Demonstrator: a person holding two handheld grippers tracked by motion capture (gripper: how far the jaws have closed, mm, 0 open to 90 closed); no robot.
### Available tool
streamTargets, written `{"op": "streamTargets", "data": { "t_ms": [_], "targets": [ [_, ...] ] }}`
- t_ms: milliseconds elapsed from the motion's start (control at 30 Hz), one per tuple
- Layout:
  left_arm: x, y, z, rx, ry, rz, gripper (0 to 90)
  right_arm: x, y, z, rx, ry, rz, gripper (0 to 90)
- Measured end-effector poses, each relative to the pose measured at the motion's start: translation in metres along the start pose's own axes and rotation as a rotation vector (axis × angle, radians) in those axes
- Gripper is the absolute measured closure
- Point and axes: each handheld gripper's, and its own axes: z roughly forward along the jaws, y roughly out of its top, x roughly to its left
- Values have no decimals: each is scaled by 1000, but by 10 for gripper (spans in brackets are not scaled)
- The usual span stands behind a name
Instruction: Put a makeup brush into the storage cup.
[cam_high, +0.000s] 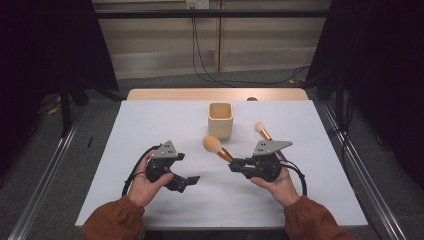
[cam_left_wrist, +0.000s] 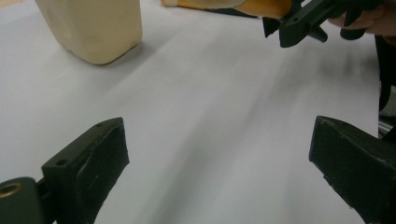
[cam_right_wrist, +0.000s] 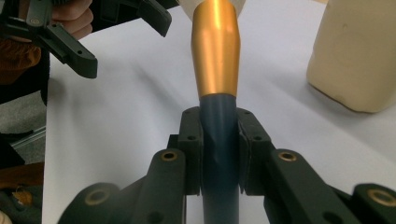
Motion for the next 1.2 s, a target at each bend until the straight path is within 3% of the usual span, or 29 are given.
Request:
{"op": "streamTargets", "data": {
  "t_ms": [400,533,833,1033,1200],
  "targets": [
    [-1,-1,2,-16,4,7,44,-3,-2,-5,-104,-9,4,753],
    [-2,-1,0,-22,9,9,44,-3,-3,-4,-111,-13,8,753],
    [-5,-1,1,-31,20,13,44,-1,-1,-6,-191,17,6,753],
    [-7,-1,-1,-69,32,10,44,-1,0,-7,-226,35,3,753],
    [-8,-1,-1,-102,17,6,44,0,2,-8,-234,50,4,753]
  ]
}}
